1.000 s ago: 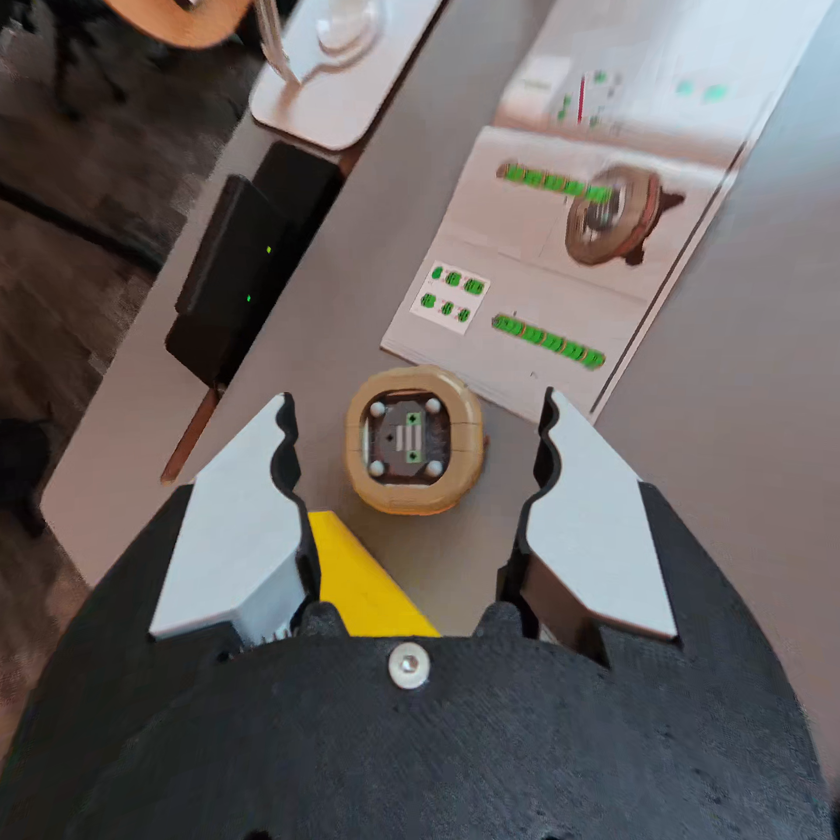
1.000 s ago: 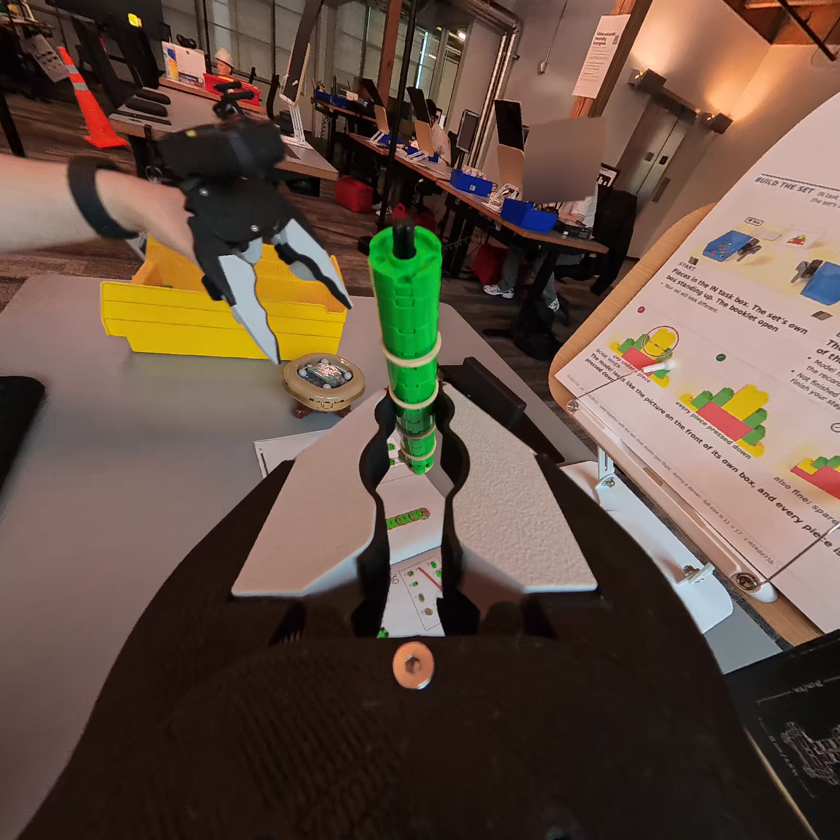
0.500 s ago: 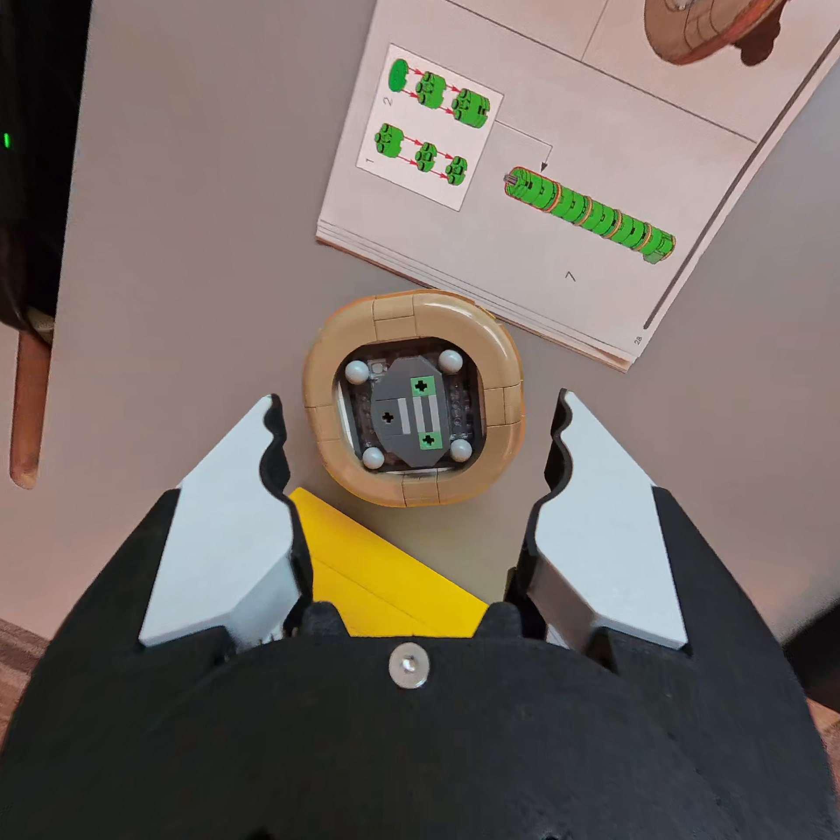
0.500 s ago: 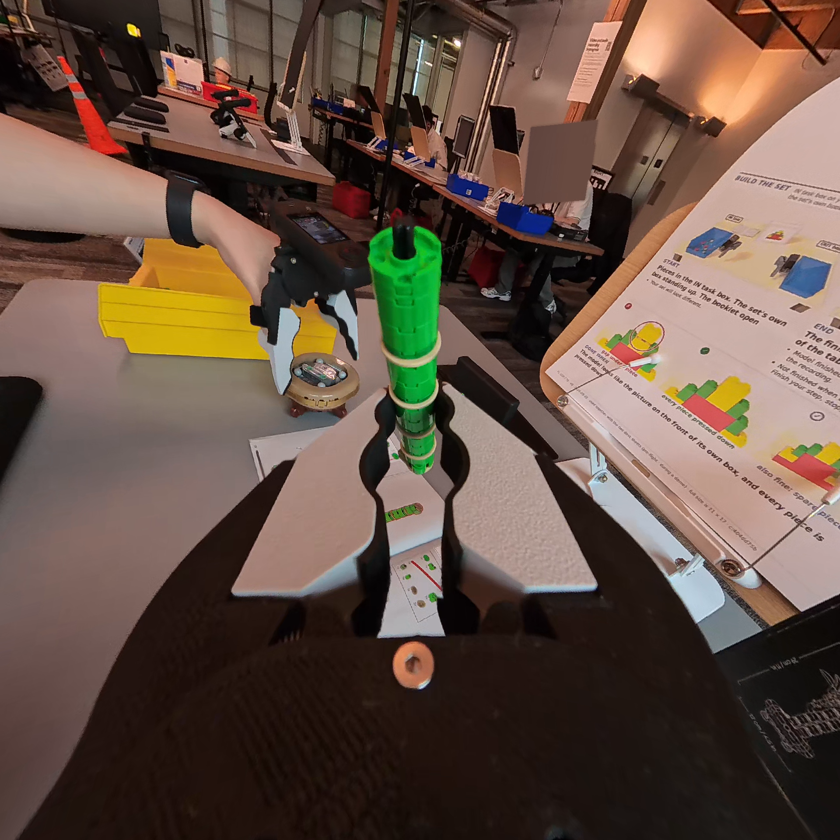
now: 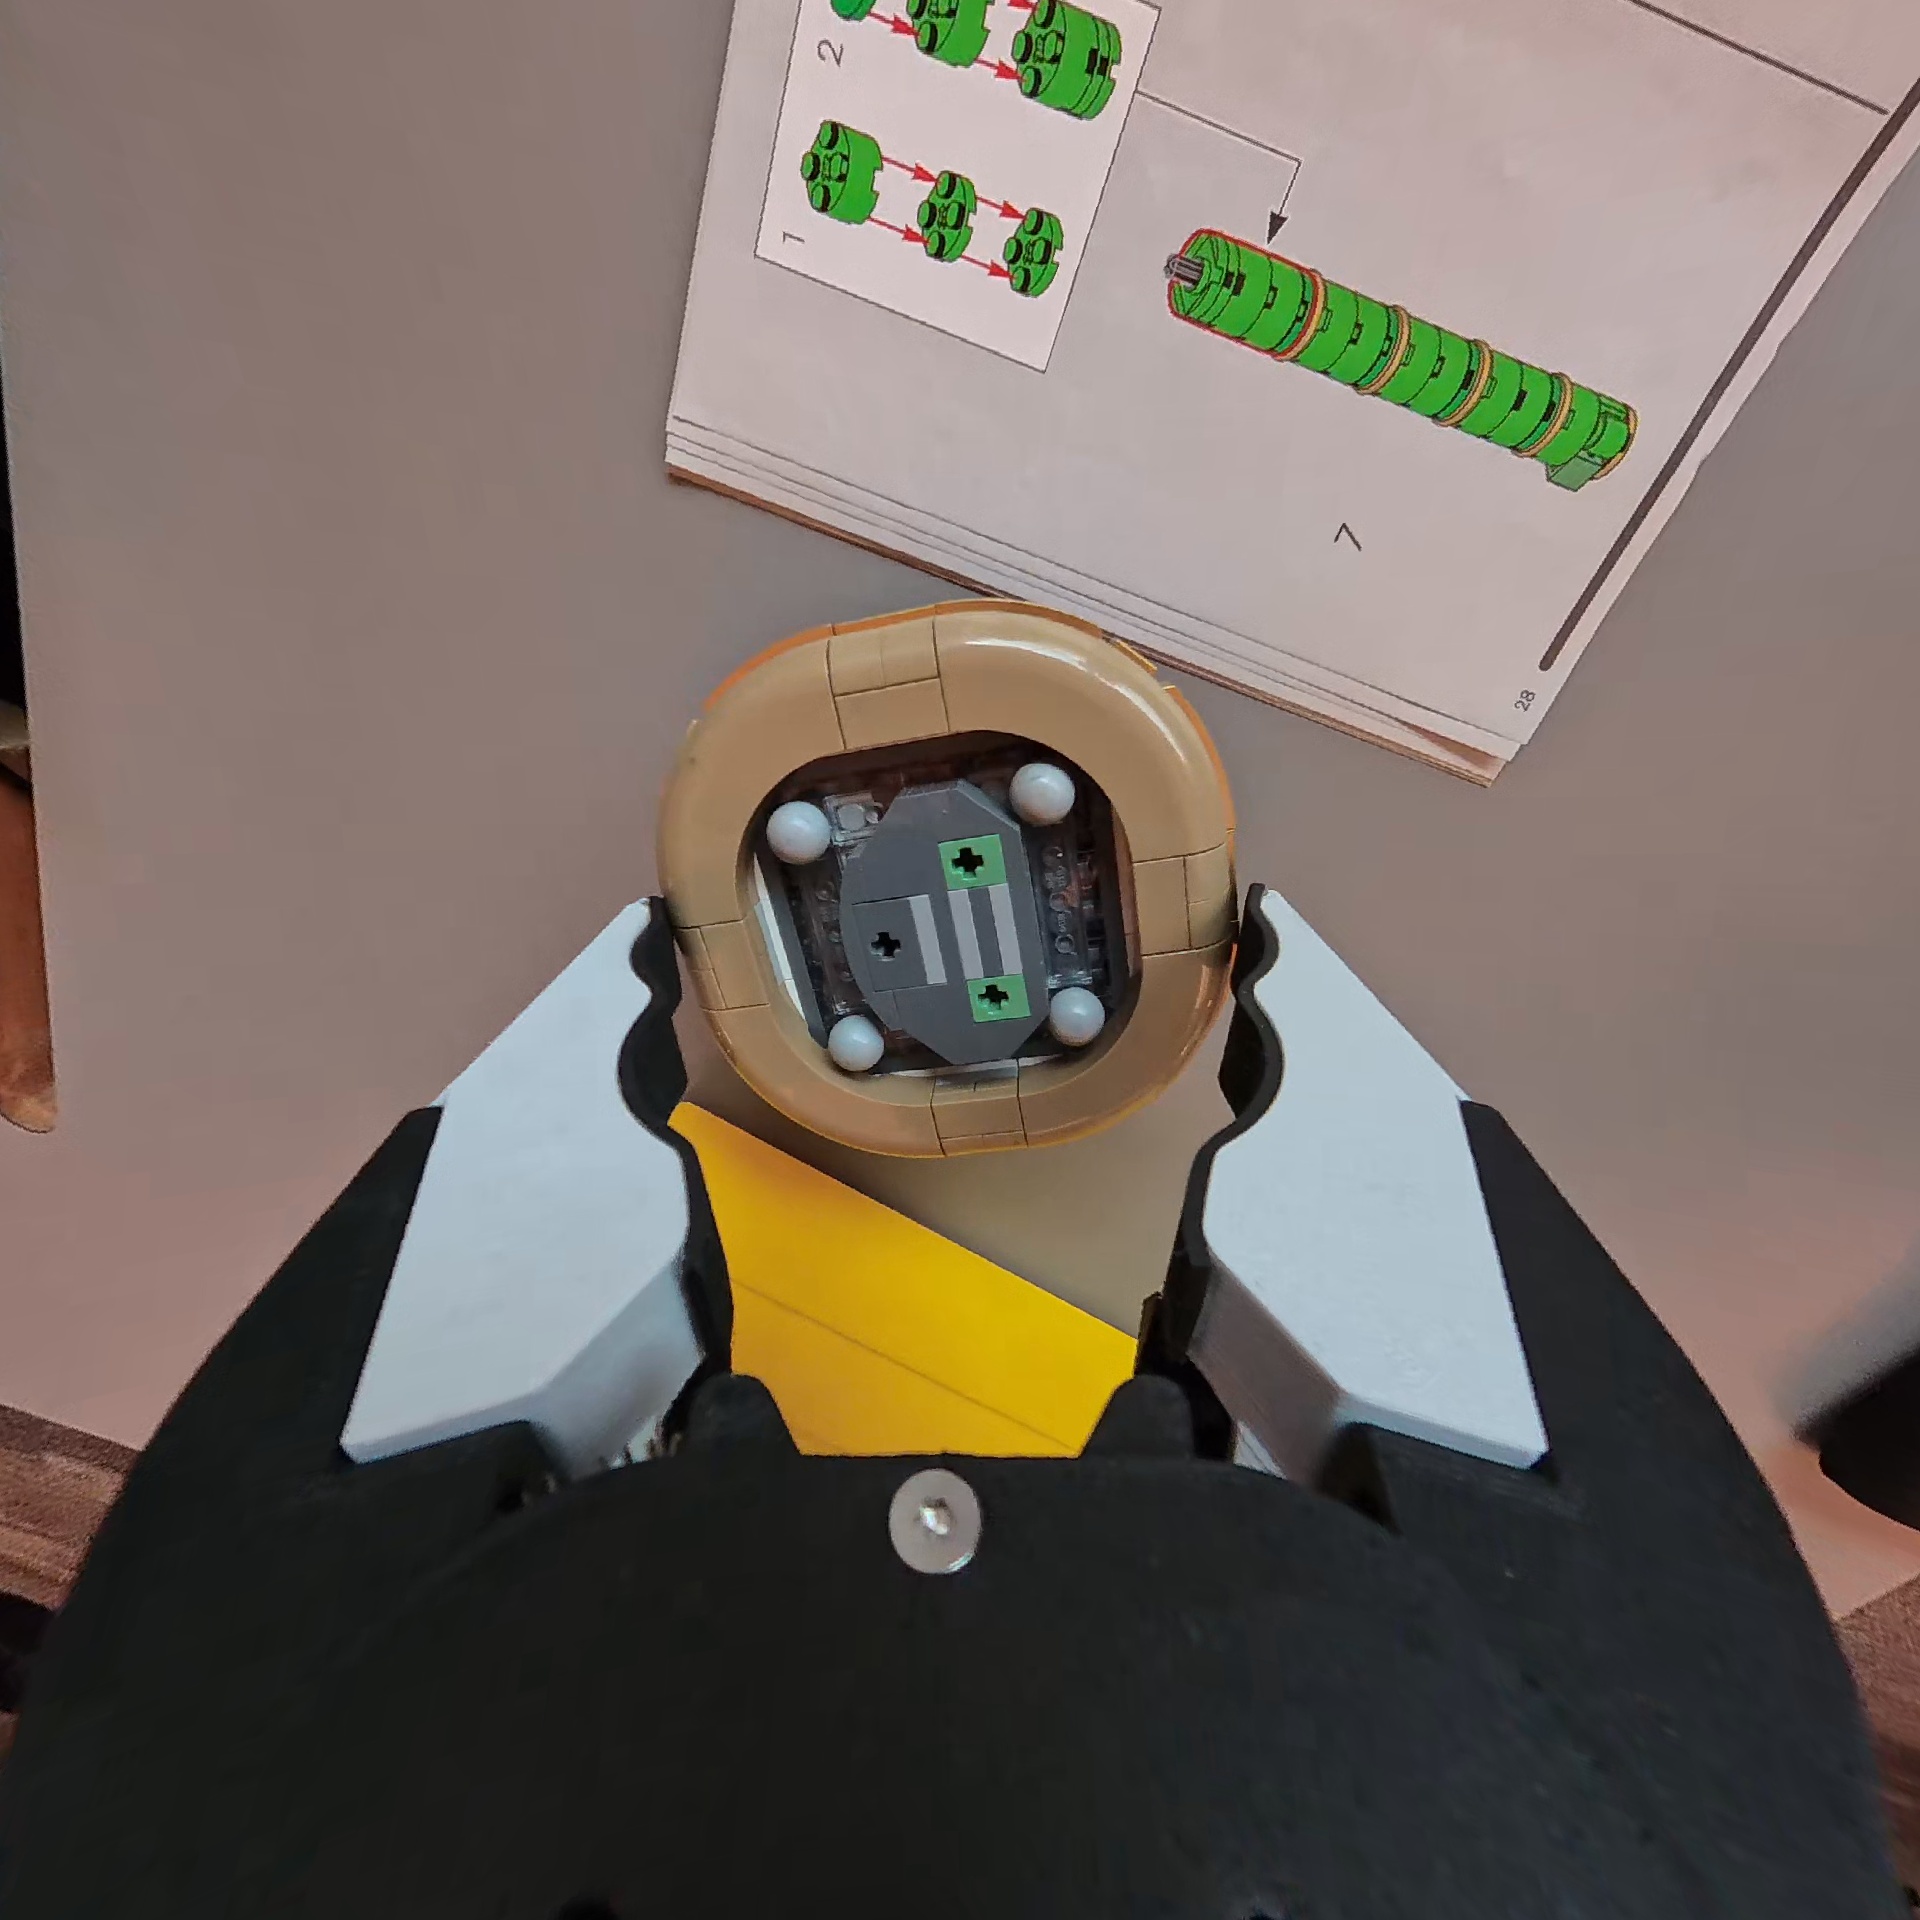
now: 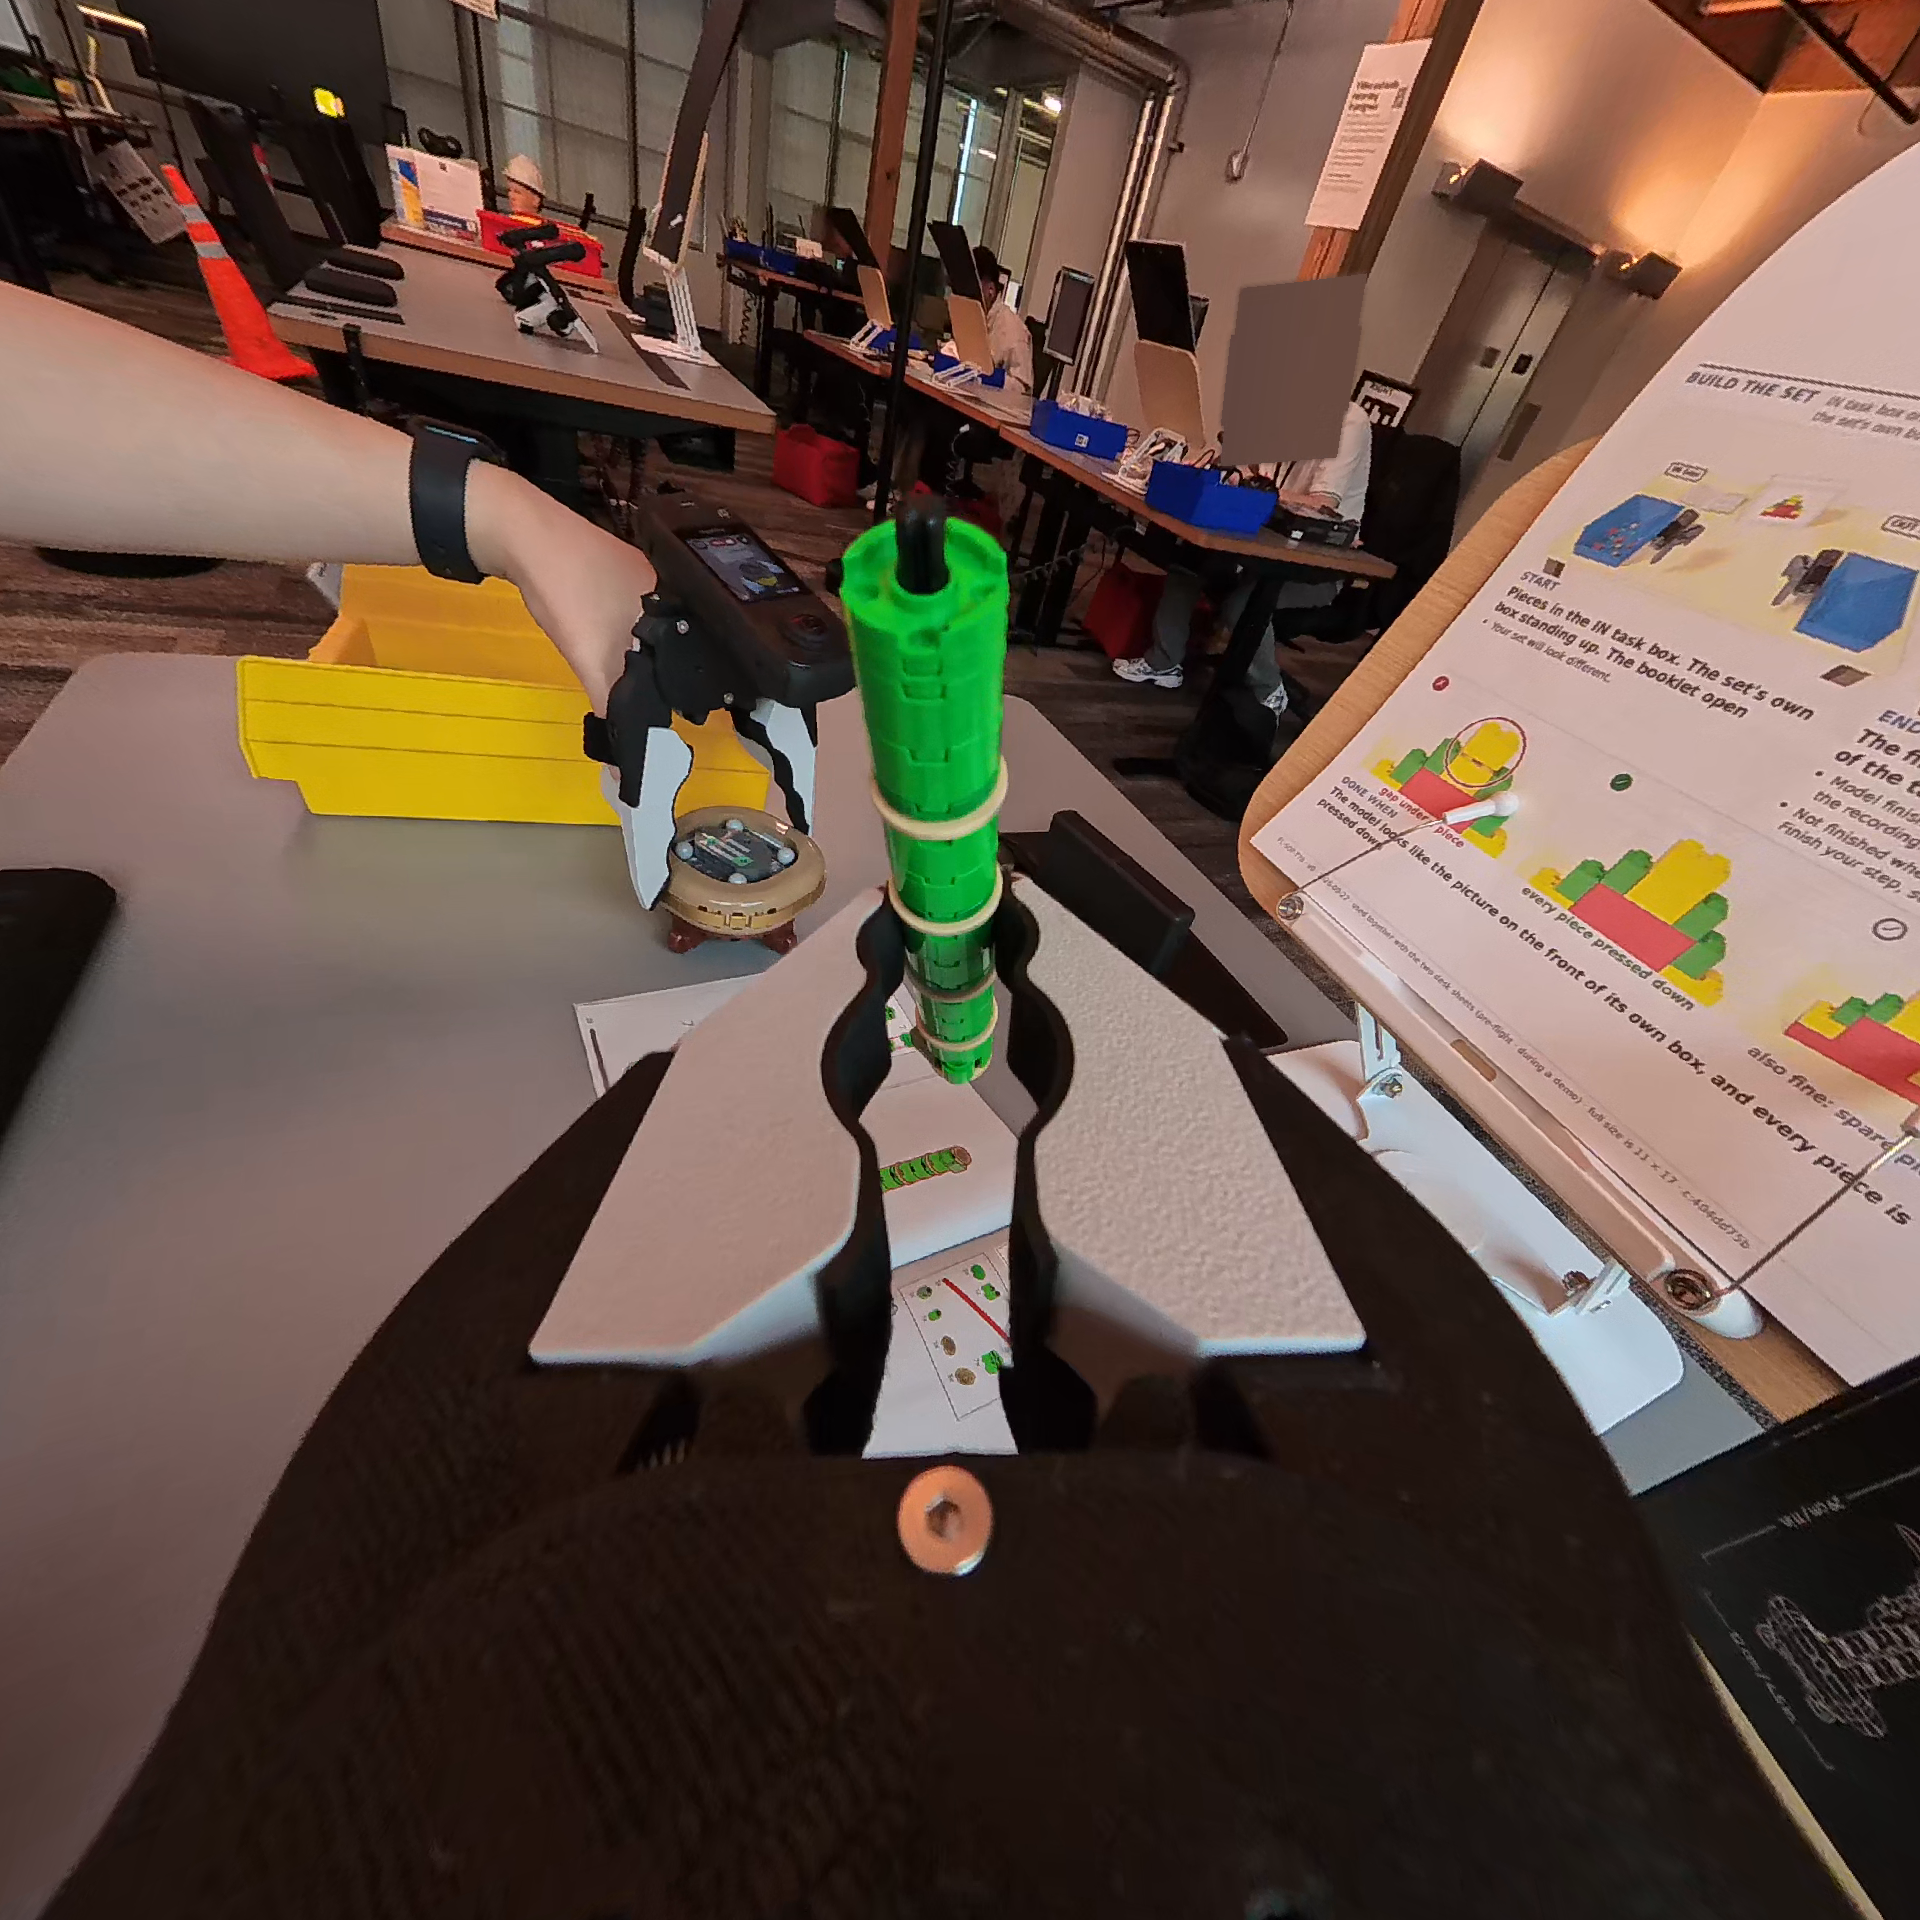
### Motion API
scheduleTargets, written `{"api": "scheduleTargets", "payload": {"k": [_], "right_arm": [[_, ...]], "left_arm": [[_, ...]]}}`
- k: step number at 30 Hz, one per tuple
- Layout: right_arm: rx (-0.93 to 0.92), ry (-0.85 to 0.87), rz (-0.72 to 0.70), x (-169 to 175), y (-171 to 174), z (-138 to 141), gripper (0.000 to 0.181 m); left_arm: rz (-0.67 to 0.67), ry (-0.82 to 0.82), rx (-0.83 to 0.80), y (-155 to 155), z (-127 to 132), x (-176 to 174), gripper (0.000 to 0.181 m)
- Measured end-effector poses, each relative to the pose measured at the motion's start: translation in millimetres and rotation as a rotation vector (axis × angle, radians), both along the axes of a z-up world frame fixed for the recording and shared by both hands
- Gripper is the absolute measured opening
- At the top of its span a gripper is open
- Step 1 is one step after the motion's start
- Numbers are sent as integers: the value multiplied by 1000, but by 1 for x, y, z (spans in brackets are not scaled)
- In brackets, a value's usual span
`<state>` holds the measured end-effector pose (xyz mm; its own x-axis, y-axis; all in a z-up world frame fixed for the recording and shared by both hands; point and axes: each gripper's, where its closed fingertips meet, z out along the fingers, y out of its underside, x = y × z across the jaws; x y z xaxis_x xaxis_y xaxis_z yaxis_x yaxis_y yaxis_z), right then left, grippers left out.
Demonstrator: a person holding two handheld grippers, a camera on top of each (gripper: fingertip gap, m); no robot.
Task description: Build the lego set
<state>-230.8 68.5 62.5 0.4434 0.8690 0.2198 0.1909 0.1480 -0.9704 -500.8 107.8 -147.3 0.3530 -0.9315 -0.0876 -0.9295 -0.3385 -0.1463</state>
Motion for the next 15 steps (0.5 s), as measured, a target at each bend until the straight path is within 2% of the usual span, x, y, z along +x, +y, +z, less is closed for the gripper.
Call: {"api": "scheduleTargets", "payload": {"k": [6,15], "right_arm": [[-6,-9,5,-1,1,-3,16],[-17,-12,25,-7,0,-6,16]], "left_arm": [[-30,-11,-1,-6,0,1,106],[-71,6,-8,-33,1,-1,106]]}}
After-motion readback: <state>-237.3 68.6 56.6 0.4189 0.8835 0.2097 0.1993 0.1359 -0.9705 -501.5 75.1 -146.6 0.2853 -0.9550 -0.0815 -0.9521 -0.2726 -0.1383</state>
